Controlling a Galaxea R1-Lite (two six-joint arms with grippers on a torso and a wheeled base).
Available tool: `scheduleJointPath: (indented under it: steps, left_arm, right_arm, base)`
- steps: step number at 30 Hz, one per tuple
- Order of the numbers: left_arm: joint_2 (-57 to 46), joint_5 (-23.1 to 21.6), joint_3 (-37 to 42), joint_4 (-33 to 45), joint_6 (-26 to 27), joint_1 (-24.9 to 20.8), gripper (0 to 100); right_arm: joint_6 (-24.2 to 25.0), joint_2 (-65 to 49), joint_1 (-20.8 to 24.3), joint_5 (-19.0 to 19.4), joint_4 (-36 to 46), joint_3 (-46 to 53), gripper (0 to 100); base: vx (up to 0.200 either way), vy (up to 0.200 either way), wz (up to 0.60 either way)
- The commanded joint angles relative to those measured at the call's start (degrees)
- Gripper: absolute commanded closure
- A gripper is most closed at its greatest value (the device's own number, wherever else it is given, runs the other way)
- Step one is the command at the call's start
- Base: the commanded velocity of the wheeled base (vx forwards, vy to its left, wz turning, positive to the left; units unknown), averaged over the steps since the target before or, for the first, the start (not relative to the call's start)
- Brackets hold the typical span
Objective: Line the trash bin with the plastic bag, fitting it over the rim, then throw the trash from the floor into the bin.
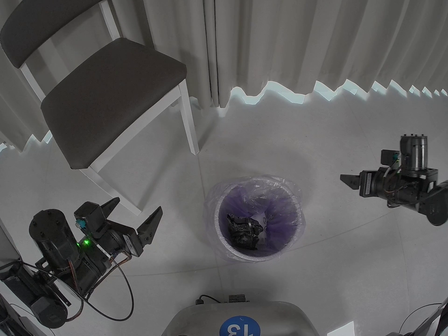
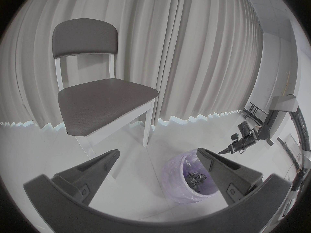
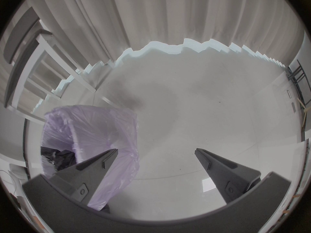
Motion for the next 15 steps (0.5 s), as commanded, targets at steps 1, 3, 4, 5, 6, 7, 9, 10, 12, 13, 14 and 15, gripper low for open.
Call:
scheduleJointPath:
  steps: [1, 3, 4, 5, 6, 7, 9, 10, 12, 13, 14, 15]
  left_arm:
    - [0.6, 0.6, 0.4, -3.1, 0.4, 0.3, 0]
    - [-1.4, 0.3, -0.2, -3.1, 0.7, 1.6, 0]
    - [-2.3, 0.1, -0.6, -2.8, 0.8, 2.3, 0]
    - [-3.0, 0.0, -1.1, -2.5, 1.1, 2.9, 0]
    - [-3.7, 0.0, -2.1, -2.0, 1.6, 3.7, 0]
    - [-4.3, 0.0, -3.0, -1.1, 2.2, 4.7, 0]
    - [-5.7, -0.2, -4.9, 1.3, 3.6, 6.5, 0]
    - [-7.0, -0.8, -6.3, 3.6, 4.7, 7.3, 0]
    - [-9.1, -1.5, -8.4, 7.4, 5.8, 8.2, 0]
    - [-12.1, -2.1, -11.2, 12.5, 6.4, 9.0, 0]
    - [-13.7, -2.1, -12.9, 15.2, 6.4, 9.5, 0]
    - [-16.7, -2.2, -16.0, 21.1, 6.4, 10.0, 0]
  right_arm:
    - [-0.9, -25.1, 0.3, -0.9, -0.4, 9.9, 0]
    - [-2.4, -32.4, -0.3, -0.9, 2.0, 10.9, 0]
    - [-3.1, -35.2, -0.7, -0.9, 3.8, 10.9, 0]
    - [-3.5, -37.8, -1.3, -0.9, 5.9, 10.6, 0]
    - [-4.4, -41.6, -2.2, -0.6, 9.0, 10.0, 0]
    - [-5.0, -44.1, -3.0, -0.2, 11.4, 9.3, 0]
    - [-5.7, -47.3, -4.1, 0.0, 15.4, 7.5, 0]
    - [-6.0, -49.0, -4.3, 0.0, 18.0, 6.1, 0]
    - [-6.0, -50.8, -4.3, 0.2, 21.3, 4.4, 0]
    - [-6.0, -52.7, -4.3, 0.2, 24.6, 2.4, 0]
    - [-6.0, -53.5, -4.3, 0.3, 26.0, 1.6, 0]
    - [-6.1, -54.8, -4.3, 0.3, 28.0, 0.4, 0]
  base:
    - [0.000, 0.000, 0.00]
    - [0.000, 0.000, 0.00]
    - [0.000, 0.000, 0.00]
    - [0.000, 0.000, 0.00]
    - [0.000, 0.000, 0.00]
    - [0.000, 0.000, 0.00]
    - [0.000, 0.000, 0.00]
    - [0.000, 0.000, 0.00]
    - [0.000, 0.000, 0.00]
    - [0.000, 0.000, 0.00]
    - [0.000, 0.000, 0.00]
    - [0.000, 0.000, 0.00]
